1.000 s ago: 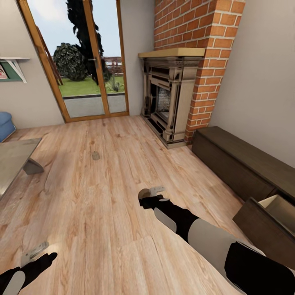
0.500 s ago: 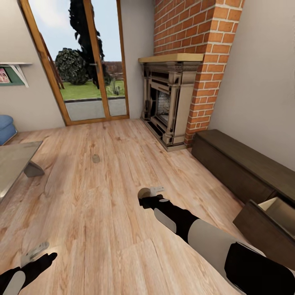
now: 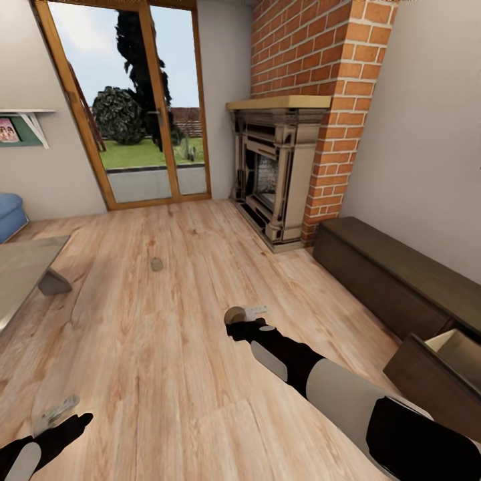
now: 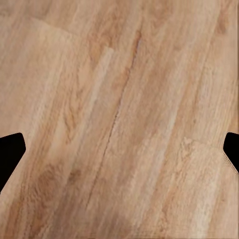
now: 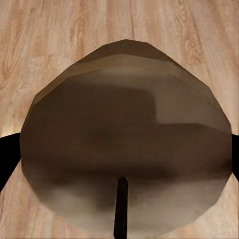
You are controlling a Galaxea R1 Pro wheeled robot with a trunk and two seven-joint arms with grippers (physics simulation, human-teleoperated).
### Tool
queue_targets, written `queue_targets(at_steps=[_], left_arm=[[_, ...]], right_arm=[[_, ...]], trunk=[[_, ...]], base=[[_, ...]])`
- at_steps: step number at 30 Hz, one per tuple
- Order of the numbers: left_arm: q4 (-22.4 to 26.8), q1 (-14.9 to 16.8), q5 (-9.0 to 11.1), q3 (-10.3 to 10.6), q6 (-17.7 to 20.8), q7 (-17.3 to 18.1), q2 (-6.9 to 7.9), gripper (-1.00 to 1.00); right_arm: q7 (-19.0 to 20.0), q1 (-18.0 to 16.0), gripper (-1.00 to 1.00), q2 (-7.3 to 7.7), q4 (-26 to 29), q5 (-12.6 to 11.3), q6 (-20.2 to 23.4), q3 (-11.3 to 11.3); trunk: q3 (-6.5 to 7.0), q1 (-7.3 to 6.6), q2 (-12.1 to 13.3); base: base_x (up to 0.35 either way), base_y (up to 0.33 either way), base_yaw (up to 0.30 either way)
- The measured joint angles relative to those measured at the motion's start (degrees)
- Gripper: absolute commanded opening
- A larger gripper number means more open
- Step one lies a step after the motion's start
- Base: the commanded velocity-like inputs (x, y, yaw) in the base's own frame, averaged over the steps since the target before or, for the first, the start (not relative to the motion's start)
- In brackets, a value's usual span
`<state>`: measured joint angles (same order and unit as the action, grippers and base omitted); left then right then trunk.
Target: Place each of the two pumpkins and all three candles from the living room inside a cabinet in the living room (use any cabinet), then make sure every cabinet is closed, and position the cauldron so it is next to a table in the living room.
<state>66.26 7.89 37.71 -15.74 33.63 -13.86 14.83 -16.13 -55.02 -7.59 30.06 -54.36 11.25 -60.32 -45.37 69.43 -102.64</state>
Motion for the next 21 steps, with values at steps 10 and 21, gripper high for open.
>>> queue_targets(at_steps=[10,21], left_arm=[[-0.1,0.0,0.1,0.0,0.0,0.0,0.05,1.00],[-0.2,0.0,0.0,0.2,0.0,-0.1,-0.16,1.00]], right_arm=[[0.0,0.0,-1.00,-0.32,0.0,-0.1,0.0,0.0],[-0.5,0.0,-1.00,-0.44,0.2,-0.1,-0.1,-3.4]], trunk=[[0.49,-0.01,0.0],[1.44,-0.01,0.0]], base=[[0.277,0.142,0.029],[0.327,0.035,0.128]])
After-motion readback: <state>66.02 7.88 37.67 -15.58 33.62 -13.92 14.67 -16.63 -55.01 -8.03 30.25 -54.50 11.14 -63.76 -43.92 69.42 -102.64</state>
